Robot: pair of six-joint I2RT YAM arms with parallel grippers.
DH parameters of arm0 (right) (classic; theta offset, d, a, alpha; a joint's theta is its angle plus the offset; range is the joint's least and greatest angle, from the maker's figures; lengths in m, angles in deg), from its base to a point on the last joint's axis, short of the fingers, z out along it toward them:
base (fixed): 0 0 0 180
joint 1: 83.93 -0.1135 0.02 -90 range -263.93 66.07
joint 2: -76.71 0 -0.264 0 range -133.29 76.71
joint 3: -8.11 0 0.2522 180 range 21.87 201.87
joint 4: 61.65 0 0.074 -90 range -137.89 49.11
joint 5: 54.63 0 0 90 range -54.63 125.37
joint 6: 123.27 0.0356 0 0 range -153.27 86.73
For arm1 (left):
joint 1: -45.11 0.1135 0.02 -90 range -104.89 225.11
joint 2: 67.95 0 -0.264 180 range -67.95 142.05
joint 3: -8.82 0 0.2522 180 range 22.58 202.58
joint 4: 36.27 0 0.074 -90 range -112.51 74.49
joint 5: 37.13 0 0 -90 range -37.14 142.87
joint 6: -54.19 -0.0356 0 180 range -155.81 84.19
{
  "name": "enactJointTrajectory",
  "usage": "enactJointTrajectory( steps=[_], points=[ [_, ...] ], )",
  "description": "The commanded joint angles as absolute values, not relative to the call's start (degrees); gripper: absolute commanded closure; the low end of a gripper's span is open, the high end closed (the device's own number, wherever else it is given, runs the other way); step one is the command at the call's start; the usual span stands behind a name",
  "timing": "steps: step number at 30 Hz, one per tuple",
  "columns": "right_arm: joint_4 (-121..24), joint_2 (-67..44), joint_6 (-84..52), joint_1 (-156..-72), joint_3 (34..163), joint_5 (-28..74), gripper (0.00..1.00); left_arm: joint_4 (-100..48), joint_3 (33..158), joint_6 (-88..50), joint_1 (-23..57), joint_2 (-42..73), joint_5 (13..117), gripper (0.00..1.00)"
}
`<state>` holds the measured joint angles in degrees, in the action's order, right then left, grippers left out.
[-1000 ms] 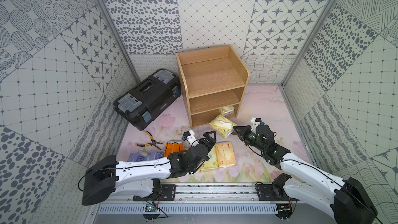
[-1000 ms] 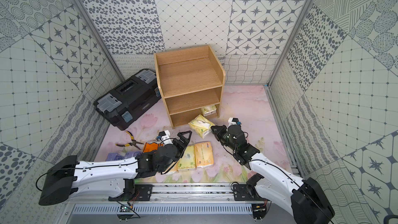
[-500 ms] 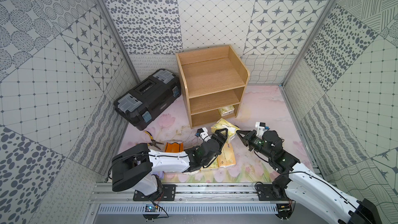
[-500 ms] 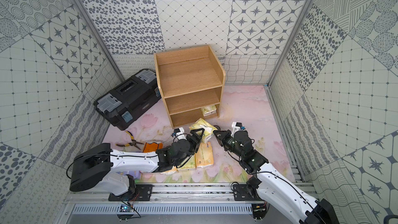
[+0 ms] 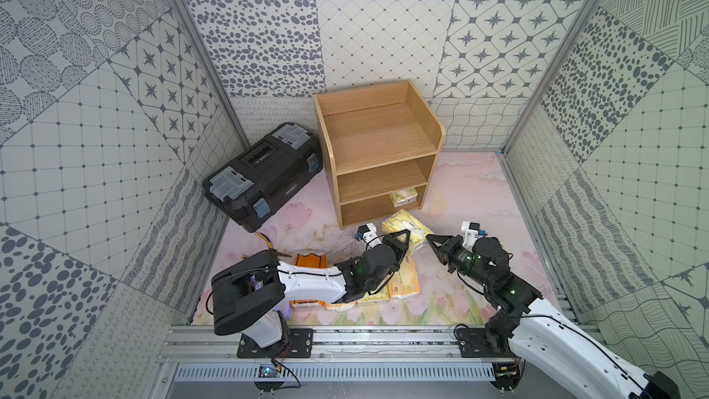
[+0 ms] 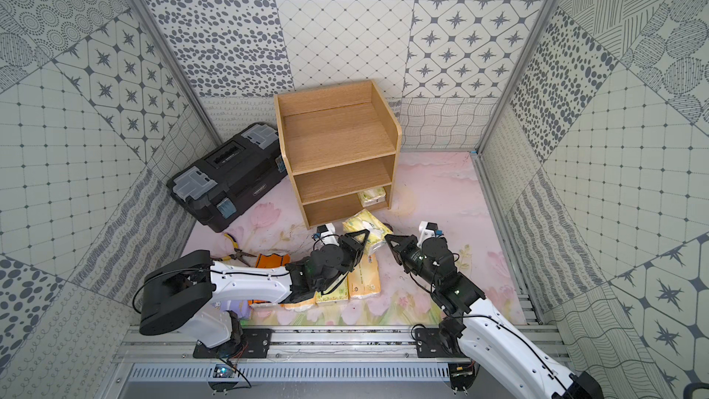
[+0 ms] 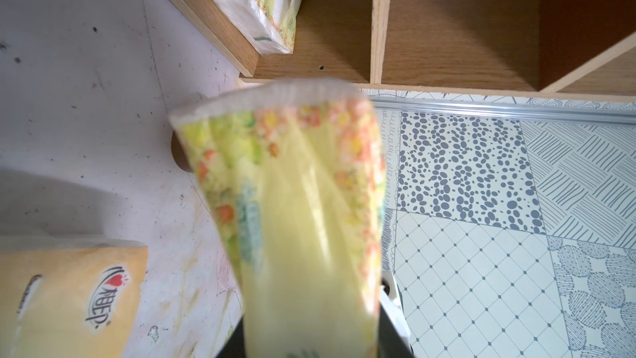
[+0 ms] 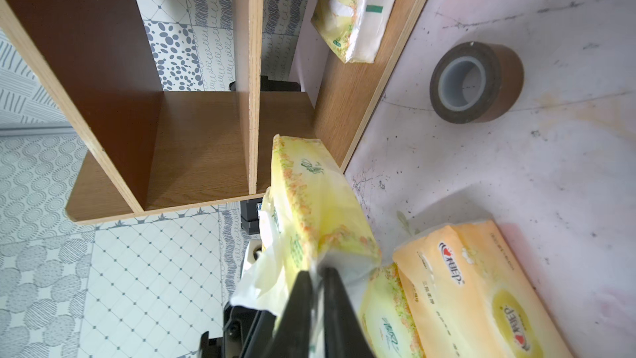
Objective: Remove the tissue boxes from the shelf
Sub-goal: Pick up a box of tissues from the shelf, then place the box of tissues at the center of the board.
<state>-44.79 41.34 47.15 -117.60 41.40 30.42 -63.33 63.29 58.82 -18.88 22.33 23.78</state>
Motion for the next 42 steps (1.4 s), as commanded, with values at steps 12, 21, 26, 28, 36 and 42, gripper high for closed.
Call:
enactJointTrajectory(
  steps=[12,21,26,28,36,42],
  points=[
    [-17.5,49.8,19.0,-117.7,52.5,47.7,0.34,-47.6,69.4,48.0,-20.2,21.8,32.1,0.72],
    [-9.9,57.2,17.7,-117.7,54.4,51.9,0.34,-40.2,79.0,43.3,-24.6,31.8,38.5,0.71],
    [-8.1,58.7,19.9,-117.8,53.4,50.9,0.34,-40.1,84.4,42.6,-25.5,39.4,42.4,0.71],
    [-7.2,58.8,20.0,-117.7,53.5,51.0,0.34,-40.3,85.6,43.5,-25.4,42.1,44.0,0.71],
    [-6.5,58.8,20.2,-117.7,54.0,51.6,0.34,-39.6,86.7,45.9,-25.6,45.0,46.0,0.64],
    [-6.4,58.1,20.5,-117.8,53.2,51.5,0.34,-38.8,85.1,46.8,-25.6,42.9,45.5,0.32]
  ],
)
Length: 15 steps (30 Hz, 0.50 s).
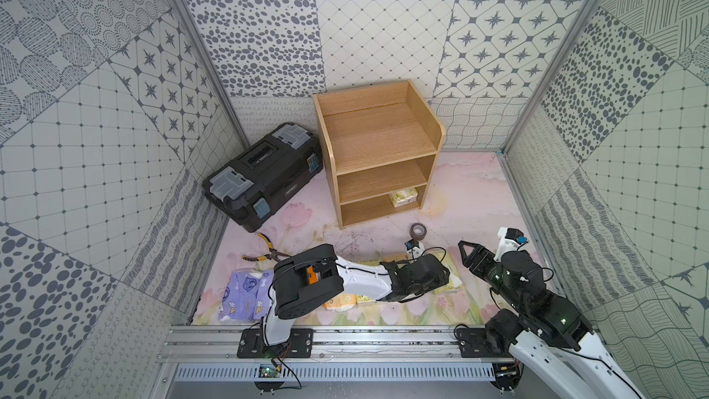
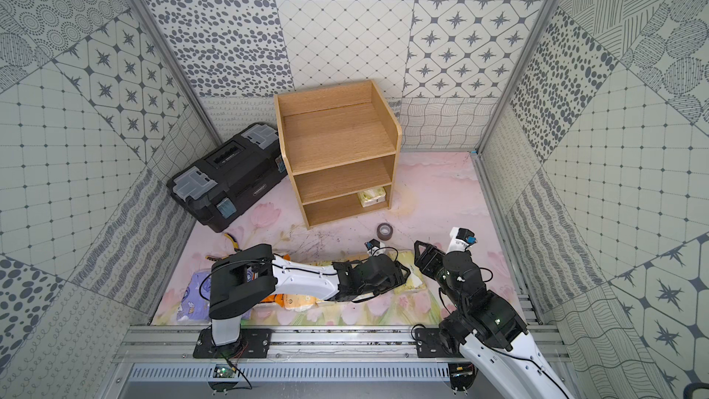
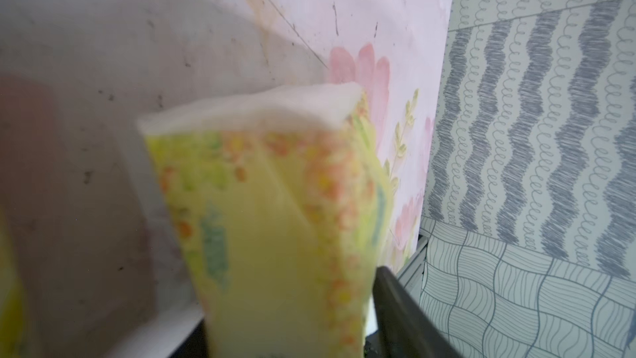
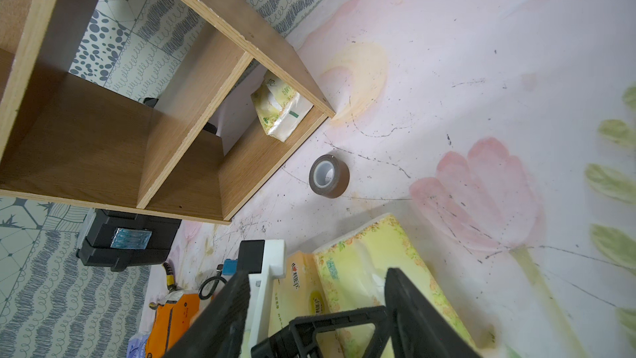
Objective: Remove the tissue boxes from the shelf
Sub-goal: Place the box of tissues at the center of the board.
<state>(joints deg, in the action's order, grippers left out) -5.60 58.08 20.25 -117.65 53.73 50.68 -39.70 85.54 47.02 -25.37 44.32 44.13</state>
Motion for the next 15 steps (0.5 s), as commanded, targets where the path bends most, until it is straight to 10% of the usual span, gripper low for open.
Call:
enactJointTrajectory(
  steps=[1,15],
  points=[
    [-6.4,57.9,20.4,-117.7,53.2,51.6,0.34,-37.7,84.4,47.3,-25.9,41.7,44.0,0.31],
    [-9.6,46.5,25.0,-117.7,47.2,48.6,0.27,-20.6,73.0,46.8,-29.9,15.4,19.0,0.19]
  ],
)
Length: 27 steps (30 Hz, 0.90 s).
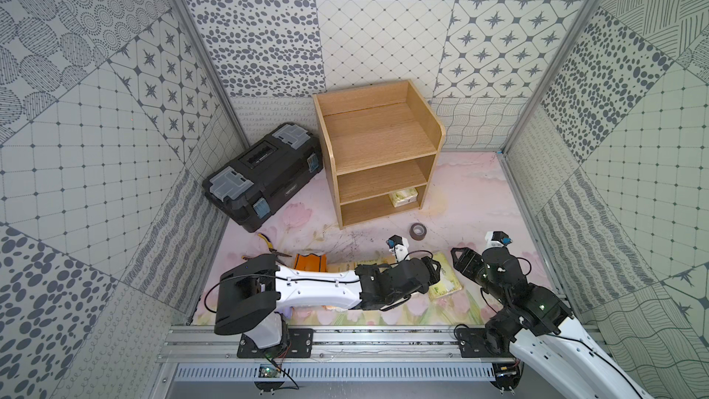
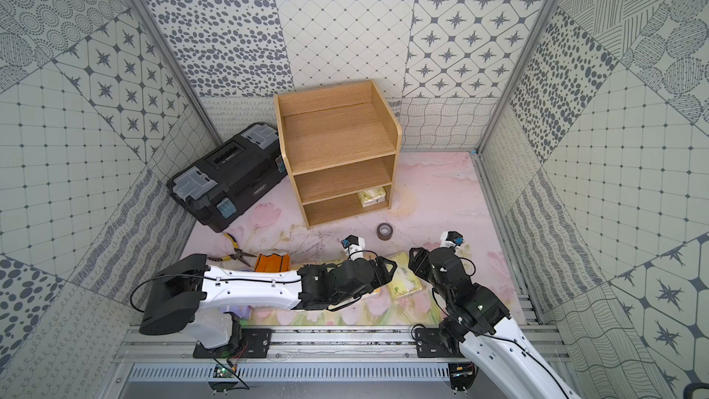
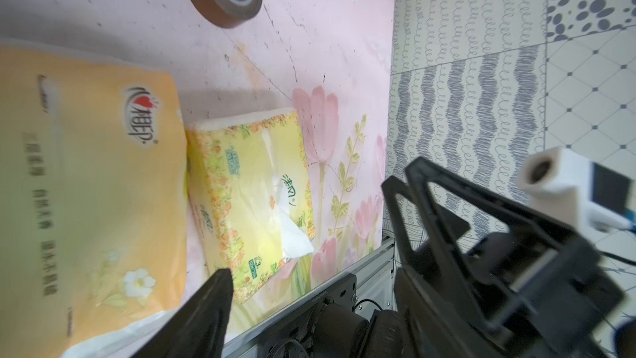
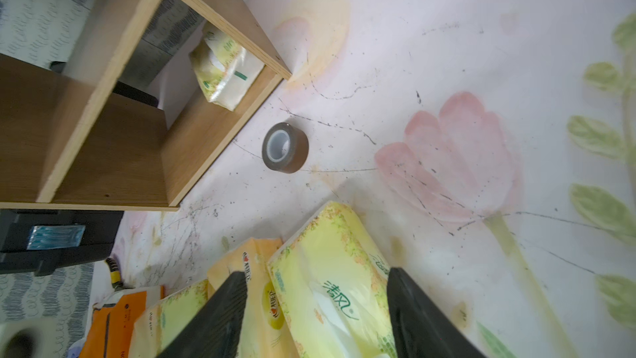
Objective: Remove the tissue boxes from the shelf
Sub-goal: Place the box of tissues at the center of the board, then move the box of tissues to the center of the board.
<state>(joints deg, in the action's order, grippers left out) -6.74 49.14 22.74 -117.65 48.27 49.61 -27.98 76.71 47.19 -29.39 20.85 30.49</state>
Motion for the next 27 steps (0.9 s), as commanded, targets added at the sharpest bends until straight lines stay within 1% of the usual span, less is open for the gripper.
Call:
enactJointTrajectory(
  steps=[1,4,8,12,18,24,27],
  points=[
    [-10.1,44.6,25.2,-117.7,46.9,47.9,0.23,-20.3,71.8,47.0,-29.8,14.1,18.2,0.18],
    [-12.8,39.7,25.6,-117.4,45.7,44.6,0.19,-19.4,68.6,47.9,-29.4,10.7,16.9,0.17],
    [-16.5,34.5,27.3,-117.0,43.5,41.6,0.19,-17.8,65.0,49.7,-29.4,6.7,15.5,0.16],
    [-22.8,30.8,29.1,-116.4,40.3,35.9,0.19,-16.3,62.7,50.7,-29.2,3.5,14.4,0.16],
    [-31.6,29.3,33.4,-116.3,36.8,28.8,0.25,-15.2,61.3,51.5,-29.0,1.5,13.6,0.16],
    [-33.7,27.1,32.4,-116.3,37.4,27.6,0.25,-15.1,61.0,52.3,-28.7,1.6,13.8,0.16],
    [-30.7,26.6,31.1,-116.3,38.8,30.6,0.24,-15.2,60.8,52.7,-28.6,1.6,13.8,0.16]
  ],
)
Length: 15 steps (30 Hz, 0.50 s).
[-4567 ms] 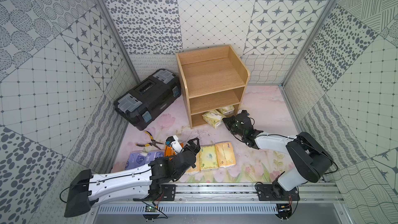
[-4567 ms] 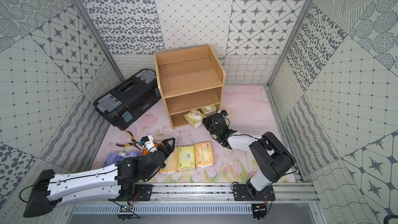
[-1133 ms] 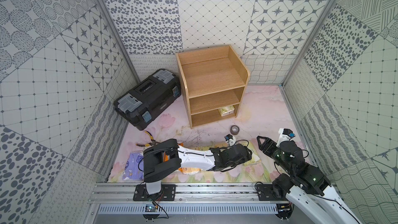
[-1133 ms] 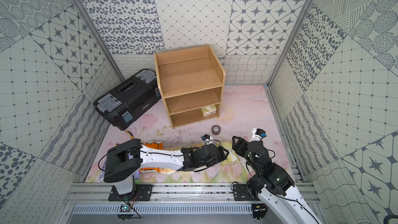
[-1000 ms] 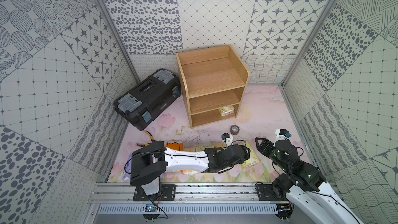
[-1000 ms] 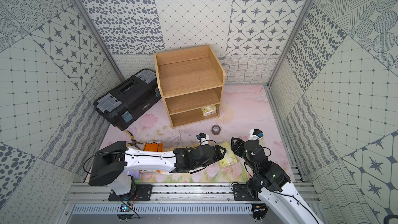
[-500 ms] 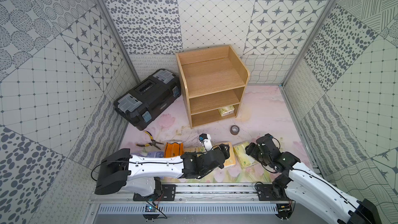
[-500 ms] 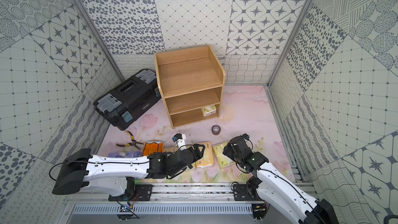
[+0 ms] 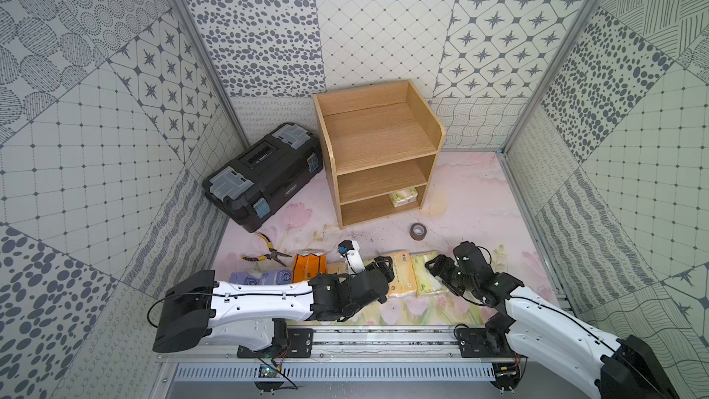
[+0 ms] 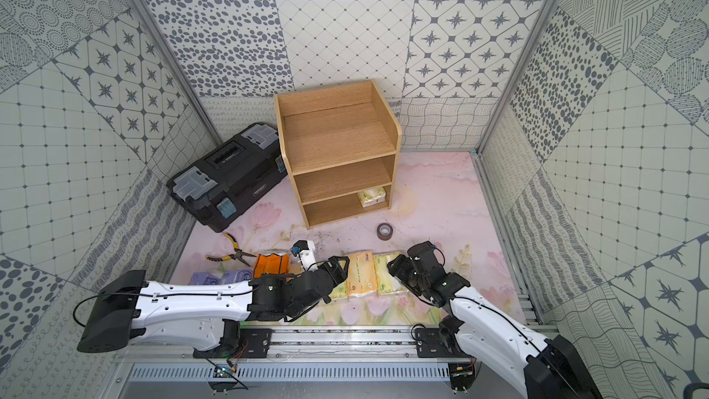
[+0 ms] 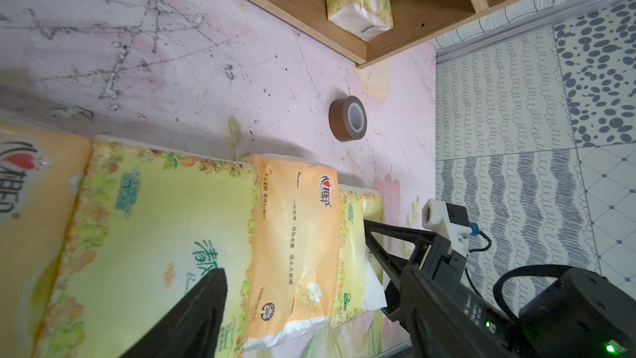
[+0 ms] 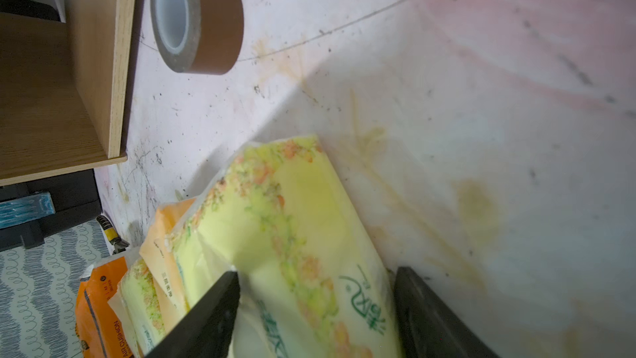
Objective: Remove the tissue boxes from the shelf
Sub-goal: Move the box of tissues to the center of the board.
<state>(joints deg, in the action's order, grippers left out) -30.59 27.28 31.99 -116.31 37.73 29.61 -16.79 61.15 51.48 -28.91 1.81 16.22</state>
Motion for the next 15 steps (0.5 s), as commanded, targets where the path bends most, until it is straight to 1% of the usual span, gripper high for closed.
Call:
enactJointTrajectory(
  steps=[1,5,8,10,15],
  points=[
    [-29.1,27.0,30.4,-116.3,39.4,32.5,0.23,-15.2,60.7,52.9,-28.5,1.5,13.9,0.16],
    [-24.0,30.5,26.9,-116.3,42.2,41.9,0.22,-16.4,59.5,53.6,-27.8,1.0,14.6,0.16],
    [-23.7,32.1,24.0,-116.3,44.6,45.3,0.22,-17.2,58.5,53.9,-26.8,0.4,15.4,0.16],
    [-24.2,31.7,22.4,-116.3,46.8,46.3,0.24,-17.3,58.2,53.8,-26.2,-0.1,15.7,0.16],
    [-33.0,25.3,21.0,-116.3,51.4,45.7,0.37,-17.3,57.4,53.1,-24.4,-1.6,16.2,0.16]
  ],
)
